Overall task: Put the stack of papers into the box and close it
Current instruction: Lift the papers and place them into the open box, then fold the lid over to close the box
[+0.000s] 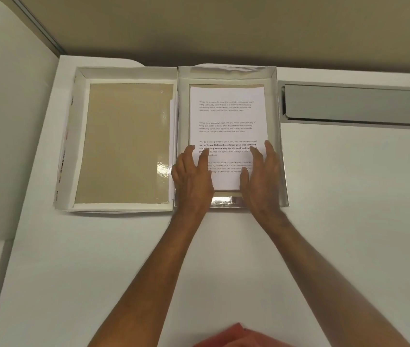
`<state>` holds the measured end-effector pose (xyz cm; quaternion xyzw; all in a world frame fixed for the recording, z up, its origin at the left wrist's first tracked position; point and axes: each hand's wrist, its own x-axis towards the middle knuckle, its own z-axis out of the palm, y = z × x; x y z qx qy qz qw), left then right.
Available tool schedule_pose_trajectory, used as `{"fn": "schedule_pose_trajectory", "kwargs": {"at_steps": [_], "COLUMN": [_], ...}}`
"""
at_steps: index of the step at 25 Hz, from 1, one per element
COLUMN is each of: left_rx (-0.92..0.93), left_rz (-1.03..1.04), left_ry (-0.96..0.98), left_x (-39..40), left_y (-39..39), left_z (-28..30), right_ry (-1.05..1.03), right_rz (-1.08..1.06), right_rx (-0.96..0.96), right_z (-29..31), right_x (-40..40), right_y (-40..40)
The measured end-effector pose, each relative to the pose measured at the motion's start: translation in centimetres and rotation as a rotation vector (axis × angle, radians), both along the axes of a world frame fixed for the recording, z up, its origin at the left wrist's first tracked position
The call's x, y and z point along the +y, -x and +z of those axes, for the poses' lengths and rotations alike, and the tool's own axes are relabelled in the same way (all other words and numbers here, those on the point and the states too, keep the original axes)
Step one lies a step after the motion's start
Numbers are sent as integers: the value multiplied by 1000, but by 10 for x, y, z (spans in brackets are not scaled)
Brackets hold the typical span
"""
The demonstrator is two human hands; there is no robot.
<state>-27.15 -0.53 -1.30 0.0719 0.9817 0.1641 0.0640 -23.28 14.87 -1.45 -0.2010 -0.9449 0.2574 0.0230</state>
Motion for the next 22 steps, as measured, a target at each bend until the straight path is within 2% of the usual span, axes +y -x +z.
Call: {"fn": "schedule_pose_trajectory", "kwargs": {"at_steps": [3, 4, 6, 7, 13, 17, 20, 22], "left_rx": [120, 159, 251, 258, 106, -119, -254, -236], "left_rz": [93, 165, 430, 488, 789, 1109, 1113, 1093], "left_ry": [-81, -102, -88, -97, -235, -535, -582, -584], "left_x": [-32, -45, -117, -126, -162, -159, -160, -158], "left_y": [-18, -21, -45, -44, -56, -62, -63, -60], "left_z": [0, -1, 2, -1, -15, -19, -23, -23], "right_ry": [84, 95, 134, 156, 192, 101, -28, -119], "right_rz": [80, 114, 309, 325, 478, 555, 607, 630], "right_rx": [67, 77, 114, 92, -4, -59, 21, 96], "right_z": [6, 7, 17, 15, 9, 5, 4, 2], "right_x": [-23, -31, -94, -99, -129, -135, -139, -139], "right_y": [-7, -7, -12, -10, -19, -29, -34, -35]}}
